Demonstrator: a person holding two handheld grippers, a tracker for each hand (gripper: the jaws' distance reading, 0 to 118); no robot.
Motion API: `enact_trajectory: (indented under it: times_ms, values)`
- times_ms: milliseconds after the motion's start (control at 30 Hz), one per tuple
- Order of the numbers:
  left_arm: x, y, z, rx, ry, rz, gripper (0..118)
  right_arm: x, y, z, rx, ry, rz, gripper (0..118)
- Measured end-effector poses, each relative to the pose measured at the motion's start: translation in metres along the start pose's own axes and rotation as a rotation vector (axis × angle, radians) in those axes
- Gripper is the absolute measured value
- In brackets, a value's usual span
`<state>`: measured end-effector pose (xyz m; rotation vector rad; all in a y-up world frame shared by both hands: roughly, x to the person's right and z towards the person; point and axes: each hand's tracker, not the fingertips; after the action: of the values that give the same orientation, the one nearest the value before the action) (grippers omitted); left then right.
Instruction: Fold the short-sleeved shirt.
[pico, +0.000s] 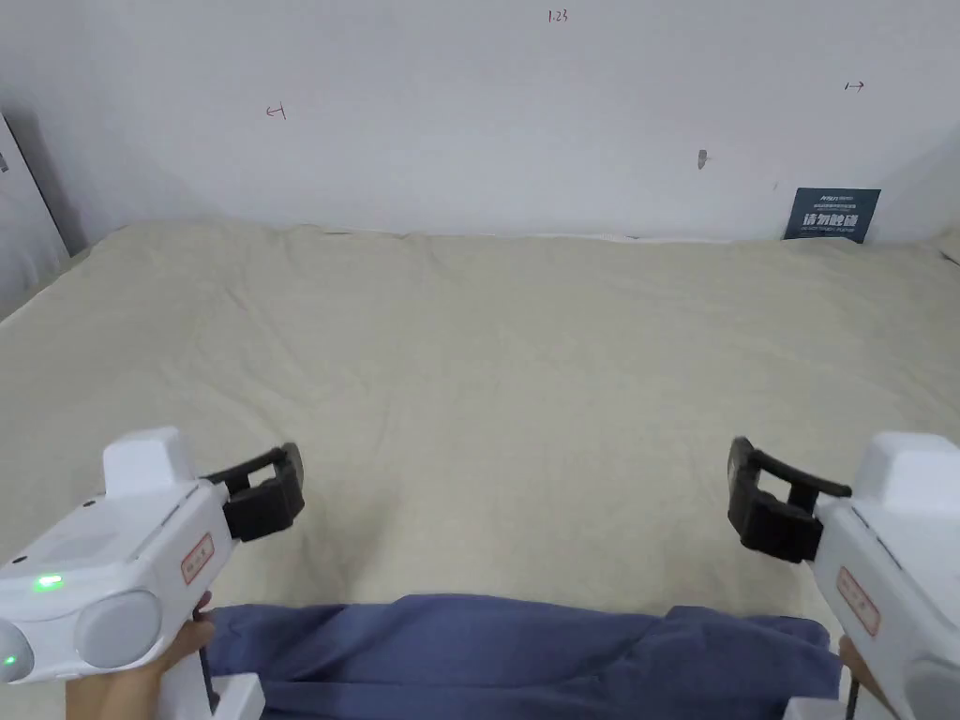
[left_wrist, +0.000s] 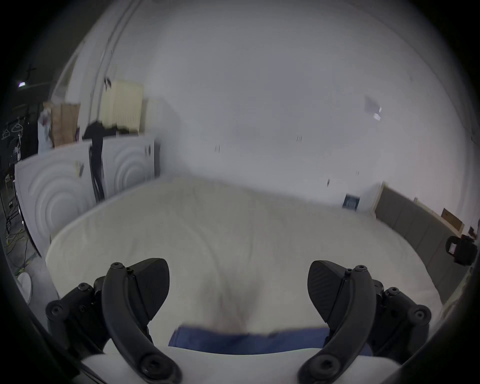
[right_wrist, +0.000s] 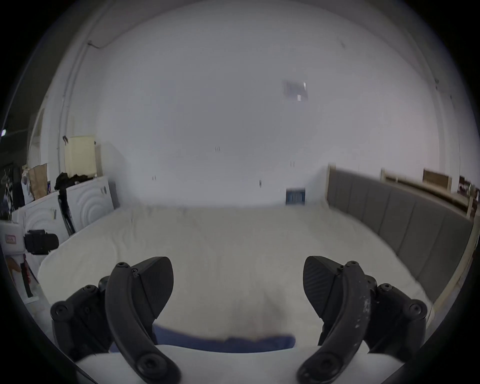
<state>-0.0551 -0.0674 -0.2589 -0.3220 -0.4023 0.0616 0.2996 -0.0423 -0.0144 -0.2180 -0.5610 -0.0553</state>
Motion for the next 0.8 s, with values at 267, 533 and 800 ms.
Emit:
enact_trajectory:
  times_ms: [267, 533, 800]
  values:
    - [0.028, 0.018, 0.022, 0.211, 0.015, -0.099, 24, -0.031, 0.019, 0.017, 0.154, -0.055, 0.082, 44]
    - [0.034, 0.011, 0.023, 0.202, -0.018, -0.130, 0, -0.031, 0.012, 0.010, 0.155, -0.056, 0.086, 1]
    - [0.013, 0.013, 0.007, 0.029, -0.113, -0.063, 0, -0.030, 0.007, 0.005, 0.143, -0.050, 0.086, 1]
